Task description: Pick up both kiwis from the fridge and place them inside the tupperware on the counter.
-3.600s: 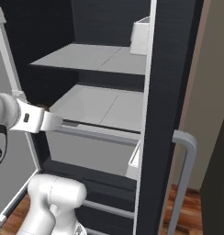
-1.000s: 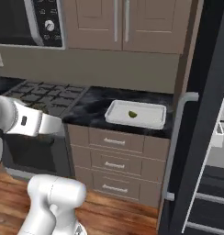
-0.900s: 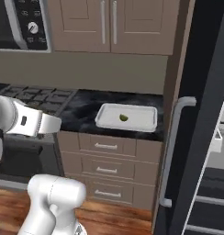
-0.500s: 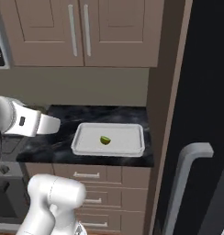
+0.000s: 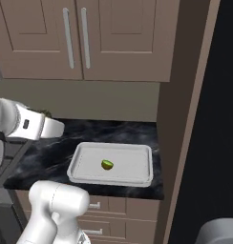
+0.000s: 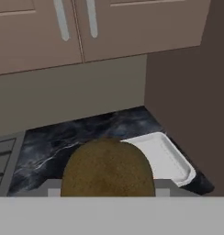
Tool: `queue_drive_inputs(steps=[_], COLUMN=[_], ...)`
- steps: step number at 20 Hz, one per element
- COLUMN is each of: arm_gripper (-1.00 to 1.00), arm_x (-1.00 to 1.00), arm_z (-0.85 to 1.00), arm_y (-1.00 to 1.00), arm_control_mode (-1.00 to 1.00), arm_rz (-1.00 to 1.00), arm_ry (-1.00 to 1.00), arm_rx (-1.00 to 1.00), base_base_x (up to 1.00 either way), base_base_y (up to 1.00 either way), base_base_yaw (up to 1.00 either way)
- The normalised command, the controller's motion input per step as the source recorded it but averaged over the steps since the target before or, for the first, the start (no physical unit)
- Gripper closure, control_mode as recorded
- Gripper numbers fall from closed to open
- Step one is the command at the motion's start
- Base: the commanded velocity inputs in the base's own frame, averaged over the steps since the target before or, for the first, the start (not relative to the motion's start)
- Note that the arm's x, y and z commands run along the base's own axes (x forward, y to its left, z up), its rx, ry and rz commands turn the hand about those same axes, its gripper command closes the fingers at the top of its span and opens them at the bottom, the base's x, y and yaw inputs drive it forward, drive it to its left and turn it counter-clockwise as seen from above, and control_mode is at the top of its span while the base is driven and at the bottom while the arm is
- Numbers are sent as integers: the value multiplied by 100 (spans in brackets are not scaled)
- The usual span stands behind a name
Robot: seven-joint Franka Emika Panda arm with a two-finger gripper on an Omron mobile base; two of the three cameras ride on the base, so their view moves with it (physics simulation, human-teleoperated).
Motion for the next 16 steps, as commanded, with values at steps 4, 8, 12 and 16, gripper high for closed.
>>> queue_drive_inputs(steps=[4,8,12,16], arm_gripper=[100,100,100,100], arm_x=[36,13,1,0], arm_z=[-45,-69,-76,-73], arm_y=[-16,-4,0,0], arm_control_mode=[-100,-100,-100,-100], arm_rz=[19,25,28,21], arm_ry=[58,61,42,7], arm_rx=[1,0,0,0], base_base_x=[0,0,0,0], base_base_y=[0,0,0,0], base_base_yaw=[0,0,0,0])
